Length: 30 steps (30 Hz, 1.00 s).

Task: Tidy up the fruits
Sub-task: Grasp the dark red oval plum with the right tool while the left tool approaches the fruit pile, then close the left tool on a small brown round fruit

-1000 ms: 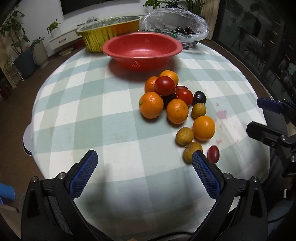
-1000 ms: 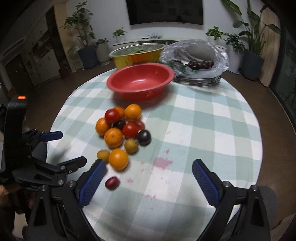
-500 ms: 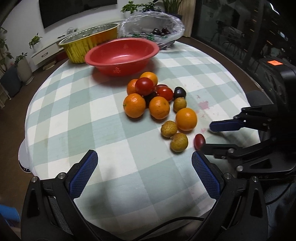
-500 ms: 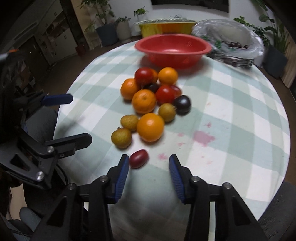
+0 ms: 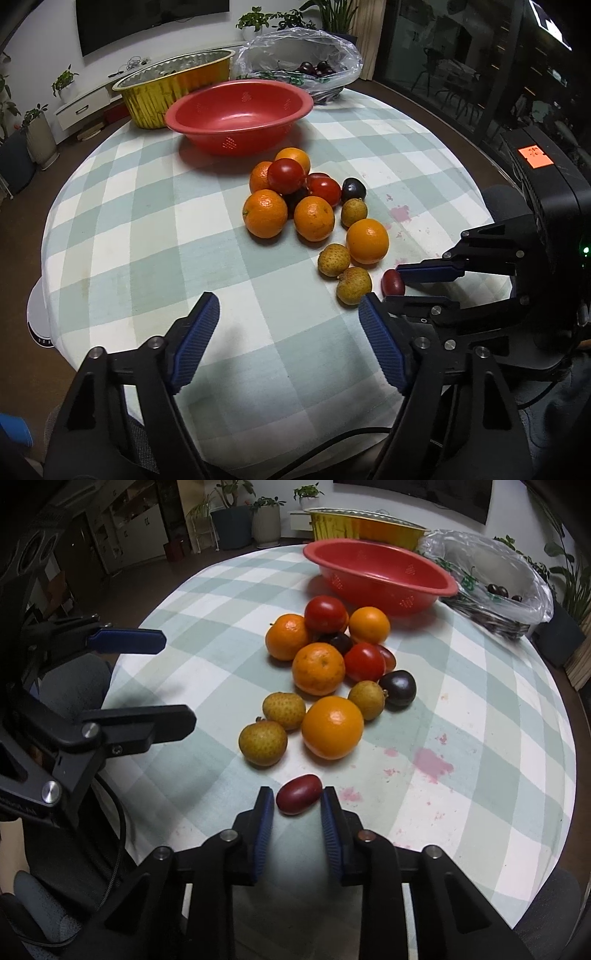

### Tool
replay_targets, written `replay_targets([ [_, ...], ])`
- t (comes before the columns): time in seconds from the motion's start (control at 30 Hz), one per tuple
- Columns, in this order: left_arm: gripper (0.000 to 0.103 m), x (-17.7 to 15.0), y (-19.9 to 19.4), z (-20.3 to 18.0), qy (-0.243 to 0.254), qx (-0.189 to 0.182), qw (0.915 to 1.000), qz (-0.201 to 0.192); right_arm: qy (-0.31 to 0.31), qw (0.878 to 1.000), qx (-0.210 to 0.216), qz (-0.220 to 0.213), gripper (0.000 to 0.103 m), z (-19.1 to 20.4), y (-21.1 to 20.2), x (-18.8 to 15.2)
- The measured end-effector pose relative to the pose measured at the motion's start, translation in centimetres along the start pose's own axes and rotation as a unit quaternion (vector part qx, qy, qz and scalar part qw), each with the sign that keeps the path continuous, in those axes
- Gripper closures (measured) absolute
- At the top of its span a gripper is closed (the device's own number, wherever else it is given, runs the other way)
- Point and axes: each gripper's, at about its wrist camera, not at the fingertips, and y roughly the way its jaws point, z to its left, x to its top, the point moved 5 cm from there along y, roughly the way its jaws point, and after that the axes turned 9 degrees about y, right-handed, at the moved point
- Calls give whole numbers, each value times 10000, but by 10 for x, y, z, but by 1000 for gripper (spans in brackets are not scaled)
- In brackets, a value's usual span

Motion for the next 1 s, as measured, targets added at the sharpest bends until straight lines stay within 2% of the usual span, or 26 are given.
replay_targets([
  [0.33,34,3,13,-15,80,-276,9996,47,289,9992,261,-7,78,-10,-4,4],
  [0.4,43,6,18,-20,105,-395,9991,64,417,9986,323,-46,78,-17,-10,5],
  [0.47,47,8,26,-26,141,-486,9986,142,522,9981,309,-94,78,-25,-14,6],
  [0.6,64,7,43,-35,138,-628,9973,343,752,9967,255,-191,78,-42,-22,8],
  [0.77,64,10,52,-41,156,-662,9969,400,837,9958,262,-268,78,-48,-25,10],
  [1.0,75,15,57,-39,120,-593,9974,396,859,9953,341,-282,78,-48,-23,8],
])
